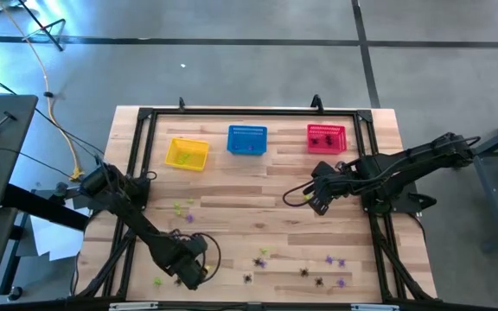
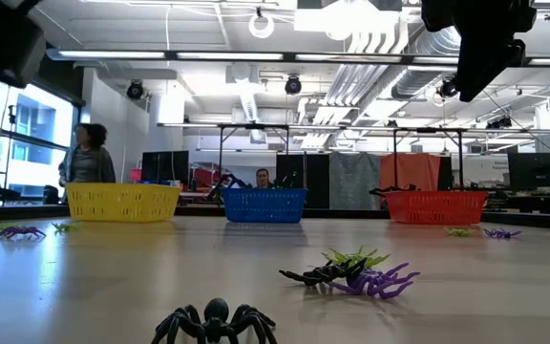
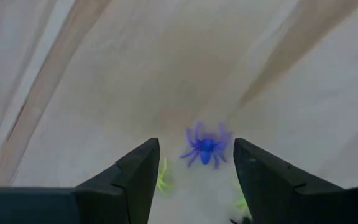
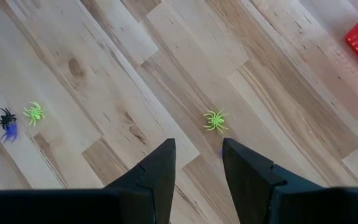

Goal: Sort Halloween decoration
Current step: Put the purple spider toy into the blue bin, then put the green spider toy into the yellow bin

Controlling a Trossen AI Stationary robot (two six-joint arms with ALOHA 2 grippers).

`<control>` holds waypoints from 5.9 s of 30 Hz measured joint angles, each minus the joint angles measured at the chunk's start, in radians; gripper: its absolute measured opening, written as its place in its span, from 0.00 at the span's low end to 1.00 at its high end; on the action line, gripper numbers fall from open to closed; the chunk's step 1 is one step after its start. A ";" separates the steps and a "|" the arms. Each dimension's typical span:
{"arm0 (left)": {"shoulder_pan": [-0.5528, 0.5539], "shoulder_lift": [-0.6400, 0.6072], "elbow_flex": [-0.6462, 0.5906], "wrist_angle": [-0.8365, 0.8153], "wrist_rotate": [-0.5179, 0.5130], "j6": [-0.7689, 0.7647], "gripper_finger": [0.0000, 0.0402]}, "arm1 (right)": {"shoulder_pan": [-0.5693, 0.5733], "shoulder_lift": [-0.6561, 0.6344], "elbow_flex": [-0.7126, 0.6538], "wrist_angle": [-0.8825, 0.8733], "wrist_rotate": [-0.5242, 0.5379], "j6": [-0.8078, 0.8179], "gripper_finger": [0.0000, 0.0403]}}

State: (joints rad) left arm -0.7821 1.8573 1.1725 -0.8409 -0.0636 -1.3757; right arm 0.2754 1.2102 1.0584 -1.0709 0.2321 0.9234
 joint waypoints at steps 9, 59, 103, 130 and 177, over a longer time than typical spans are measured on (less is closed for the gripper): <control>0.005 0.069 0.005 0.012 0.028 0.042 0.48 | 0.000 0.000 0.000 0.000 0.000 0.000 0.32; 0.718 0.077 0.391 -0.240 -0.476 1.080 0.00 | 0.000 0.000 0.000 0.000 0.000 0.000 0.32; 0.774 -0.103 0.354 -0.337 -0.161 1.038 0.26 | 0.000 0.000 0.000 0.000 0.000 0.000 0.32; 0.336 -0.177 -0.118 -0.307 -0.243 0.124 0.34 | 0.000 0.000 0.000 0.000 0.000 0.000 0.32; 0.502 -0.195 -0.155 -0.285 -0.292 0.362 0.02 | 0.000 0.000 0.000 0.000 0.000 0.000 0.32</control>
State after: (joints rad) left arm -0.2805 1.6623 1.0171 -1.1257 -0.3558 -1.0132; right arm 0.2756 1.2102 1.0582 -1.0706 0.2317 0.9234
